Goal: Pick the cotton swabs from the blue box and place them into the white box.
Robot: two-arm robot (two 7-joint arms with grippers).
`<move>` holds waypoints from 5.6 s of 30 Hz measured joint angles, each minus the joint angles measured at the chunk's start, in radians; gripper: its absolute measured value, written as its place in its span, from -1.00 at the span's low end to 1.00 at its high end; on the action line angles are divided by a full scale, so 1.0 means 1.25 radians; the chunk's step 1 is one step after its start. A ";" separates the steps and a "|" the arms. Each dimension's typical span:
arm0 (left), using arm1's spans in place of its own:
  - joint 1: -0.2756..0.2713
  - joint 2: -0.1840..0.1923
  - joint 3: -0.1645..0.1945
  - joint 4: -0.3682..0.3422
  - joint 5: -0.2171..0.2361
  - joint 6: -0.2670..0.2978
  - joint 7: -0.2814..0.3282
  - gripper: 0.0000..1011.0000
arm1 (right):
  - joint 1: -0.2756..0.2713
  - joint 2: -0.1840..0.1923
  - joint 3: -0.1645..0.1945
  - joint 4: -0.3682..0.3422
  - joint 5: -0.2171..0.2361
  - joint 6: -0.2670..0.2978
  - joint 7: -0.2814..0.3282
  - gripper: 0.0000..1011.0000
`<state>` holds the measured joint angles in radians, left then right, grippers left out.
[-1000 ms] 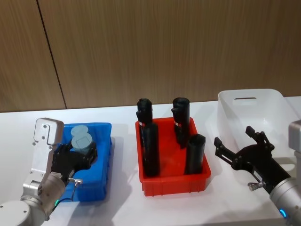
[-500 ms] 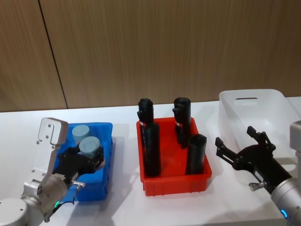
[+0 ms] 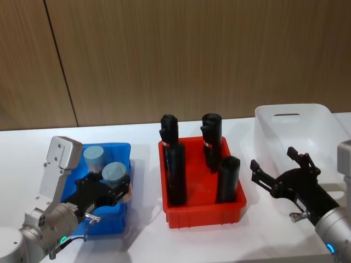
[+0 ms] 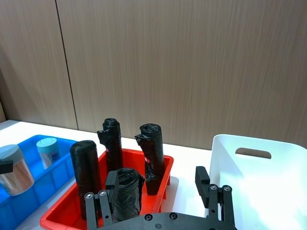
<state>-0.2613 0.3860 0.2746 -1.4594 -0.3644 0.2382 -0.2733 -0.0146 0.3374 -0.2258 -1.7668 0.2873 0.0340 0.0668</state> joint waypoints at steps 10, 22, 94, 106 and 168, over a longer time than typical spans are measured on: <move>0.001 0.010 -0.004 -0.015 -0.005 -0.001 -0.056 0.30 | 0.000 0.000 0.000 0.000 0.000 0.000 0.000 0.98; -0.005 0.015 -0.004 -0.013 -0.018 -0.020 -0.133 0.31 | 0.000 0.000 0.000 0.000 0.000 0.000 0.000 0.98; -0.137 -0.042 0.040 0.189 -0.086 -0.179 -0.481 0.31 | 0.000 0.000 0.000 0.000 0.000 0.000 0.000 0.98; -0.143 -0.043 0.045 0.193 -0.076 -0.179 -0.488 0.31 | 0.000 0.000 0.000 0.000 0.000 0.000 0.002 0.98; -0.147 -0.044 0.048 0.195 -0.072 -0.180 -0.493 0.30 | 0.192 -0.041 -0.070 0.149 -0.146 0.069 0.494 0.98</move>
<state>-0.4446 0.3314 0.3347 -1.2154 -0.4538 0.0131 -0.8891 0.2260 0.2861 -0.3135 -1.5800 0.1045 0.1209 0.6845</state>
